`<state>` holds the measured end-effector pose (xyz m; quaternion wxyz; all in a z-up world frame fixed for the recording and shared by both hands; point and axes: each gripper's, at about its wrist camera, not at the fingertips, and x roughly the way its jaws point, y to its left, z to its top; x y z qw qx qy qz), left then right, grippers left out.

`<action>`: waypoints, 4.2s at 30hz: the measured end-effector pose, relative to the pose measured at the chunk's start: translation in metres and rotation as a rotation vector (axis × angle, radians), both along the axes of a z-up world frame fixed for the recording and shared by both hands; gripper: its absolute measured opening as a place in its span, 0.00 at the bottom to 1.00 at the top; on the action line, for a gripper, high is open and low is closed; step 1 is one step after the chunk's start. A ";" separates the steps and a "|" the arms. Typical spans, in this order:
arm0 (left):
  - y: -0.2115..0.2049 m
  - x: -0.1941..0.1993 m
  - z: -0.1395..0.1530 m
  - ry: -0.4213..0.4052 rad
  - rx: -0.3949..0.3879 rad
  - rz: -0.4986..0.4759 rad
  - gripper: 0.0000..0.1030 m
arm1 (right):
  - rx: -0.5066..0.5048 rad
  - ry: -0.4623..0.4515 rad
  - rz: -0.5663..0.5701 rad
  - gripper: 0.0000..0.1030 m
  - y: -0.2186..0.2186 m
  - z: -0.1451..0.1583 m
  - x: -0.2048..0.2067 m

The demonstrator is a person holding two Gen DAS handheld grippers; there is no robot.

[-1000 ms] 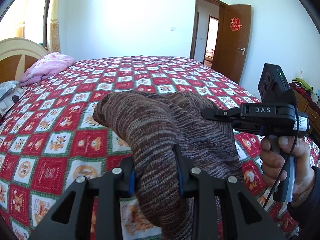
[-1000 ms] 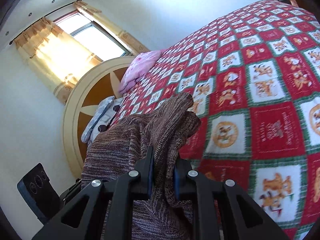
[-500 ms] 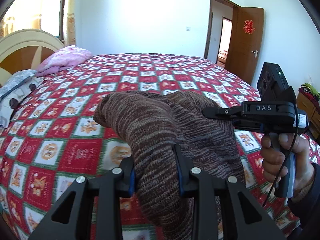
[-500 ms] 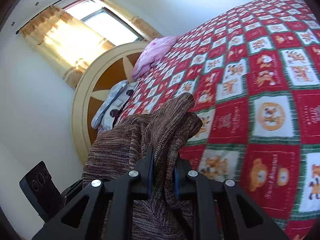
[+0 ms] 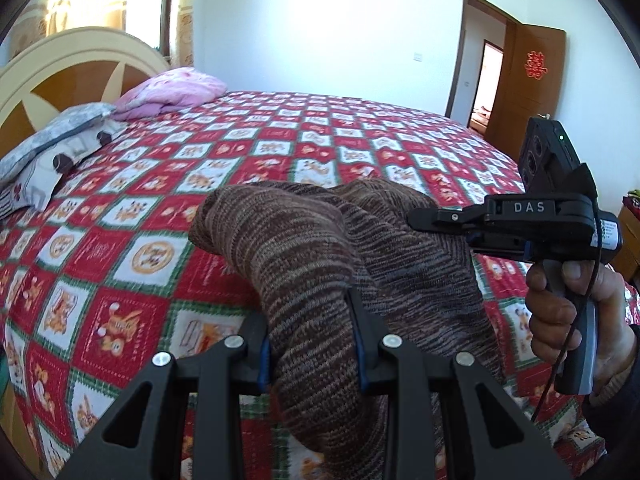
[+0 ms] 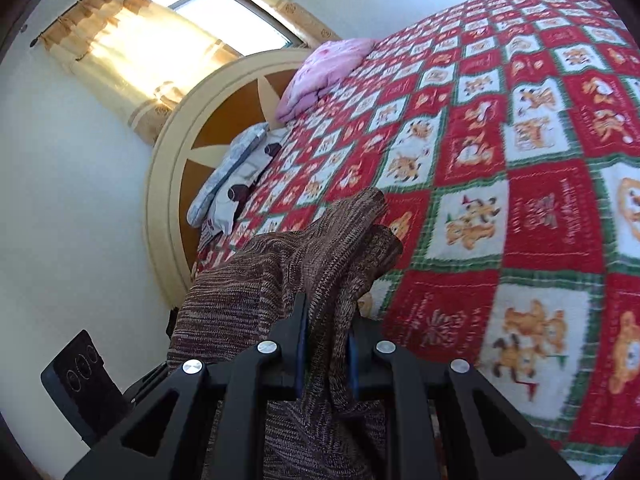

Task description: Fold small clothes

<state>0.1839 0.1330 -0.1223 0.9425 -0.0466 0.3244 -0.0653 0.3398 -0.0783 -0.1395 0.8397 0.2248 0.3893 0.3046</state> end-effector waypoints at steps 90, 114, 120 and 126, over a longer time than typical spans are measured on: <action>0.043 -0.081 0.057 -0.201 0.035 0.248 1.00 | -0.461 -0.414 -0.182 0.57 0.062 0.078 -0.176; 0.041 -0.084 0.058 -0.200 0.045 0.251 1.00 | -0.445 -0.406 -0.200 0.57 0.055 0.077 -0.178; 0.040 -0.084 0.057 -0.199 0.047 0.249 1.00 | -0.445 -0.410 -0.204 0.57 0.055 0.077 -0.177; 0.040 -0.083 0.055 -0.191 0.058 0.243 1.00 | -0.434 -0.430 -0.217 0.61 0.053 0.082 -0.180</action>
